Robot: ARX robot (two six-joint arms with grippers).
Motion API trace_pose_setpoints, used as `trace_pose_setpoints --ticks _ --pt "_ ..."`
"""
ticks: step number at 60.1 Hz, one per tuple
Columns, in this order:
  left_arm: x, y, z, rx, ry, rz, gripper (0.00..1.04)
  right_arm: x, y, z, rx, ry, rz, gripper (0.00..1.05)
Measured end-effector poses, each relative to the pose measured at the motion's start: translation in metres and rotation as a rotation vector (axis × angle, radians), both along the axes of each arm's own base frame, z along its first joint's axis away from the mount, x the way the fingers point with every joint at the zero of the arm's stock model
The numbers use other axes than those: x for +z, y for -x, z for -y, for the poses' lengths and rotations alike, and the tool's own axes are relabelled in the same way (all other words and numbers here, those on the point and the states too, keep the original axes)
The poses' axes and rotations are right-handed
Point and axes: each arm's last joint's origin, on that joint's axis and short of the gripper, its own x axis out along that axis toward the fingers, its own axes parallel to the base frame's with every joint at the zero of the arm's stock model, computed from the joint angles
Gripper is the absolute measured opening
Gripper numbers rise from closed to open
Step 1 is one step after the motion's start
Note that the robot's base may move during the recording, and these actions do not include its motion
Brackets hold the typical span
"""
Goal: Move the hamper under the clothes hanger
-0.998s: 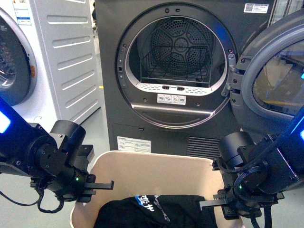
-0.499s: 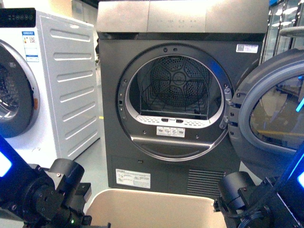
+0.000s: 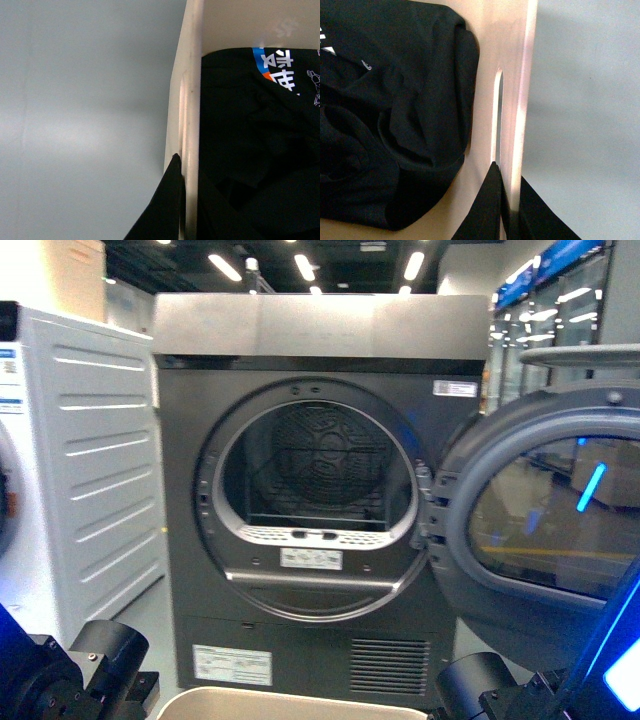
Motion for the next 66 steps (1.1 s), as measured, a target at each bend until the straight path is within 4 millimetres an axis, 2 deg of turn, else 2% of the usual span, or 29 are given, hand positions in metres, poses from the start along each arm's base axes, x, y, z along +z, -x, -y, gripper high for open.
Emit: trace_pose_setpoints --ticks 22,41,66 --pt "0.001 0.001 0.019 -0.061 0.025 0.004 0.04 0.001 -0.004 0.019 -0.061 0.035 0.011 0.03" --pt "0.001 0.000 0.012 -0.038 0.014 0.006 0.04 0.001 -0.002 0.012 -0.037 0.023 0.008 0.03" --pt "0.001 0.001 0.013 -0.041 0.016 0.004 0.04 0.002 -0.003 0.013 -0.040 0.024 0.010 0.03"
